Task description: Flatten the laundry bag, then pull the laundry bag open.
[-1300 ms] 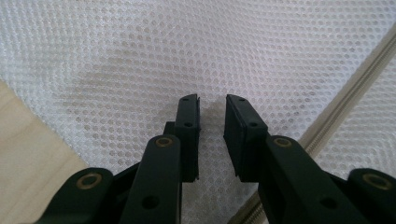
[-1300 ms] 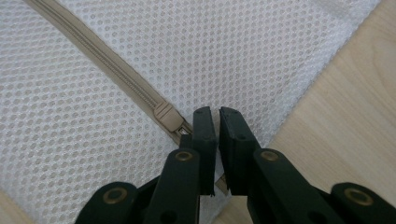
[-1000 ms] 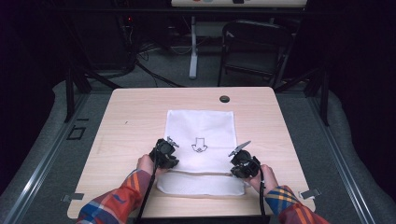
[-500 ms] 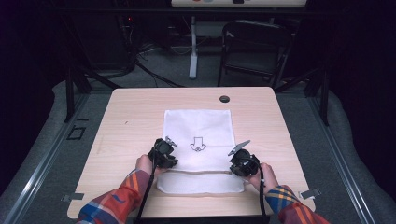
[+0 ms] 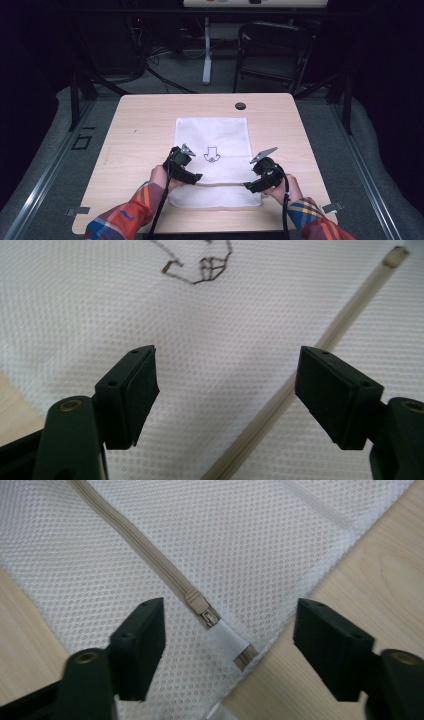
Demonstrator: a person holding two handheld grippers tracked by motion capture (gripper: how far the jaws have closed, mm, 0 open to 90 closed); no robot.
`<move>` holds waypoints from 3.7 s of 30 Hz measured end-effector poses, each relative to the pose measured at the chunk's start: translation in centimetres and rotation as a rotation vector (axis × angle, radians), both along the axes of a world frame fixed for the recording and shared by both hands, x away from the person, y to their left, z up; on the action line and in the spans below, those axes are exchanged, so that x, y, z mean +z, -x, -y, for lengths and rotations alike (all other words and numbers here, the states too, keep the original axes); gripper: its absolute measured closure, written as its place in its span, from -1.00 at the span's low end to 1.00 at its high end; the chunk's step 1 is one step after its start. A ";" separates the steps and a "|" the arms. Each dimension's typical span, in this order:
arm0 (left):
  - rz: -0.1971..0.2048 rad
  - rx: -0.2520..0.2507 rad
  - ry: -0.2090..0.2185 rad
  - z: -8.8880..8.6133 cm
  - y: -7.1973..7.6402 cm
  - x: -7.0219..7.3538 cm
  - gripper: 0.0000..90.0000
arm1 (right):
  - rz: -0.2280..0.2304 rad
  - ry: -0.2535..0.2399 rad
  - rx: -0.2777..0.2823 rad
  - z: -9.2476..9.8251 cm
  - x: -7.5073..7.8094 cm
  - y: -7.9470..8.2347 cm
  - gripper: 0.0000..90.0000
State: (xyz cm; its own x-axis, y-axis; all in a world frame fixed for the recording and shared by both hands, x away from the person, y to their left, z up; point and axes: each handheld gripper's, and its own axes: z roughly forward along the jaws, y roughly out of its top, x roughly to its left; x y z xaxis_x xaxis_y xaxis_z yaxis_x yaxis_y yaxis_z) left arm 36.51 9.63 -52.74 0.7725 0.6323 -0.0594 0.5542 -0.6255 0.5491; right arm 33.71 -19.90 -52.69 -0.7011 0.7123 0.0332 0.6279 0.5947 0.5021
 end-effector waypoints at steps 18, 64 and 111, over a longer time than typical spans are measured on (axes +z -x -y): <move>0.015 -0.096 0.052 3.6 1.5 0.6 -0.59 | -0.043 0.002 -0.005 0.7 -0.1 0.0 -0.61; -0.026 -0.316 0.088 12.9 1.0 -3.9 0.70 | -0.083 -0.018 -0.016 0.2 -2.9 -0.4 1.00; -0.008 -0.338 0.082 12.9 1.0 -3.9 0.82 | -0.093 -0.054 -0.084 0.4 -3.1 -0.4 1.00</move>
State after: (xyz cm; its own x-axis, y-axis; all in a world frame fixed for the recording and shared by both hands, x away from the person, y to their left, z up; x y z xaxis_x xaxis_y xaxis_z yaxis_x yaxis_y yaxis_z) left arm 35.49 -3.31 -56.63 0.9365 0.3340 -0.1066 0.3282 -0.7280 0.6019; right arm 34.07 -20.30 -55.81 -0.6315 0.7635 0.1351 0.7196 0.5122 0.4688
